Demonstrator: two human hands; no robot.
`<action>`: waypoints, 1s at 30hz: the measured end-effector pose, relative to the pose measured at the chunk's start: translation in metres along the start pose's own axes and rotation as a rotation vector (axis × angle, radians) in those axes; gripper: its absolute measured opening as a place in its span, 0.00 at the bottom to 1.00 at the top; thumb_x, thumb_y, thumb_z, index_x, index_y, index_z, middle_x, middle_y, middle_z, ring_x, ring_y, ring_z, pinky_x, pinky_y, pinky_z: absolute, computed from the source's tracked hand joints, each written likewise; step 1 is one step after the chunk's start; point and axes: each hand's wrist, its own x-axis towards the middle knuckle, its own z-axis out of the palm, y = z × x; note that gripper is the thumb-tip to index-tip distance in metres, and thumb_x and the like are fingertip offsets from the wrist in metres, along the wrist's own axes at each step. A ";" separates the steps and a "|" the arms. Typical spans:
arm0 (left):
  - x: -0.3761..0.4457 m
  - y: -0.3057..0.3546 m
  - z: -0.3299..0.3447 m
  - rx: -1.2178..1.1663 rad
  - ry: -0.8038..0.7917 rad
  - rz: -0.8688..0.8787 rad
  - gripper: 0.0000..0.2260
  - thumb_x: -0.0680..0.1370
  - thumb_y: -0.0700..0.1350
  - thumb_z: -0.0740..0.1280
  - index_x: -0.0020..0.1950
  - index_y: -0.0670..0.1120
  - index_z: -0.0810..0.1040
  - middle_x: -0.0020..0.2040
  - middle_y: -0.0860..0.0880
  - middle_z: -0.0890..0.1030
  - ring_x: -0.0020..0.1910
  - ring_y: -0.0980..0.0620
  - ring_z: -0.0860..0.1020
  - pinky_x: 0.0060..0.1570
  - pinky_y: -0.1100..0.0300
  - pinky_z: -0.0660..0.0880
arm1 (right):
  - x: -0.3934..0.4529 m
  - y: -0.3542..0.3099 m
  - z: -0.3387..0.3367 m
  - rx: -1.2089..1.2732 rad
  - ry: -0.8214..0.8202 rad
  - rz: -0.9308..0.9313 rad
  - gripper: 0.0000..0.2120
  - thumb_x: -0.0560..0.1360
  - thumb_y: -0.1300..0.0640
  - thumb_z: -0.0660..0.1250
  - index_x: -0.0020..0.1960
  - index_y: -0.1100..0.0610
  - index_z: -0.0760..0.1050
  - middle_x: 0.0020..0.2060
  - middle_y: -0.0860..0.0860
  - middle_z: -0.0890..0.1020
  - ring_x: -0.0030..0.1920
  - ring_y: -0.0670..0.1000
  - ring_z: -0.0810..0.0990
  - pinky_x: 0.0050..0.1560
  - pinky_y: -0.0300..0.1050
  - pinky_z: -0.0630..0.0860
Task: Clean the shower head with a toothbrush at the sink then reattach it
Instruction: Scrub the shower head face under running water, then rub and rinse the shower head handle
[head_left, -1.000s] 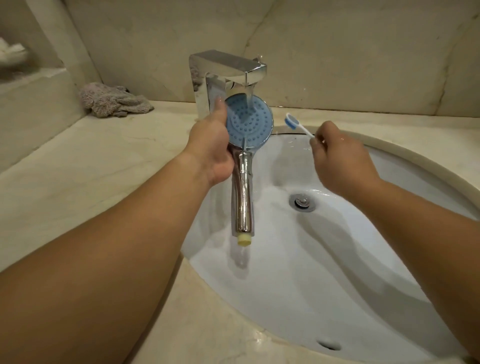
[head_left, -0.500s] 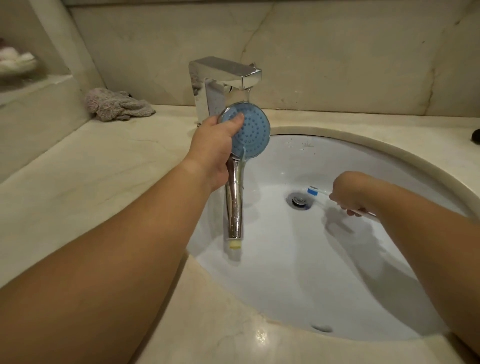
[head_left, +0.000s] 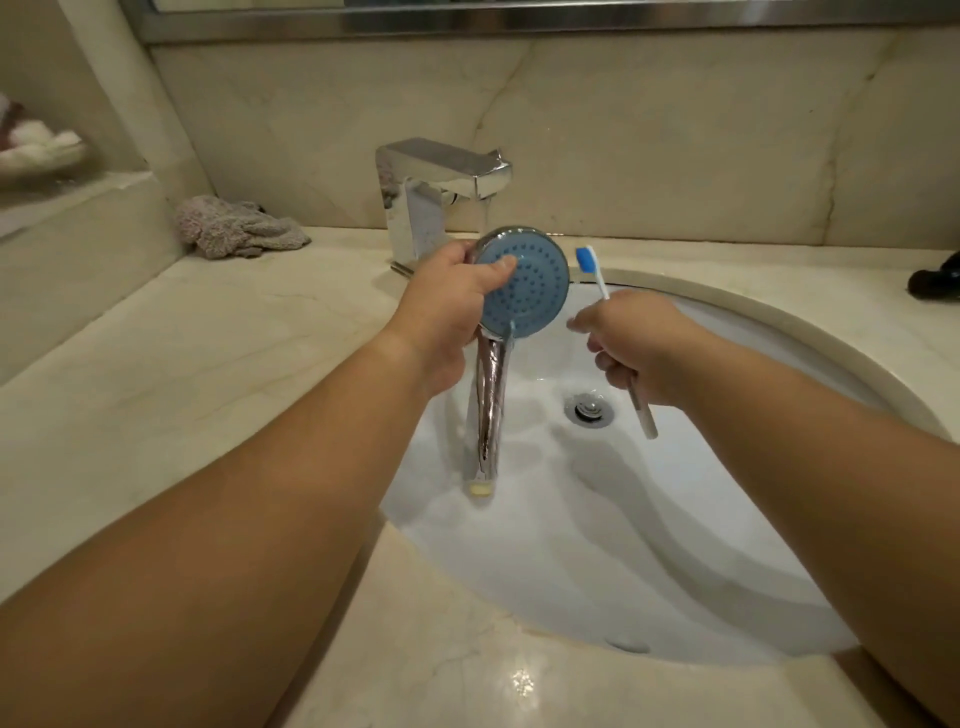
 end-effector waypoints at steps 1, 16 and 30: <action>0.000 0.000 0.000 0.018 -0.013 -0.018 0.04 0.82 0.43 0.68 0.56 0.50 0.78 0.56 0.48 0.83 0.56 0.48 0.81 0.47 0.55 0.76 | 0.002 -0.006 0.000 0.025 0.018 -0.021 0.06 0.77 0.60 0.64 0.50 0.63 0.74 0.36 0.55 0.73 0.28 0.48 0.65 0.26 0.40 0.63; 0.003 -0.001 -0.020 -0.049 0.084 -0.097 0.12 0.82 0.43 0.67 0.65 0.50 0.77 0.58 0.50 0.82 0.59 0.47 0.79 0.48 0.51 0.75 | 0.064 -0.081 0.028 0.161 0.055 -0.308 0.17 0.79 0.58 0.56 0.64 0.48 0.74 0.41 0.51 0.75 0.36 0.49 0.70 0.35 0.44 0.70; 0.000 -0.007 -0.022 -0.144 0.074 -0.064 0.06 0.82 0.43 0.67 0.57 0.52 0.78 0.59 0.49 0.82 0.63 0.45 0.79 0.51 0.49 0.76 | 0.072 -0.097 0.032 0.038 -0.024 -0.365 0.18 0.79 0.63 0.55 0.61 0.47 0.74 0.43 0.52 0.75 0.34 0.48 0.68 0.32 0.43 0.68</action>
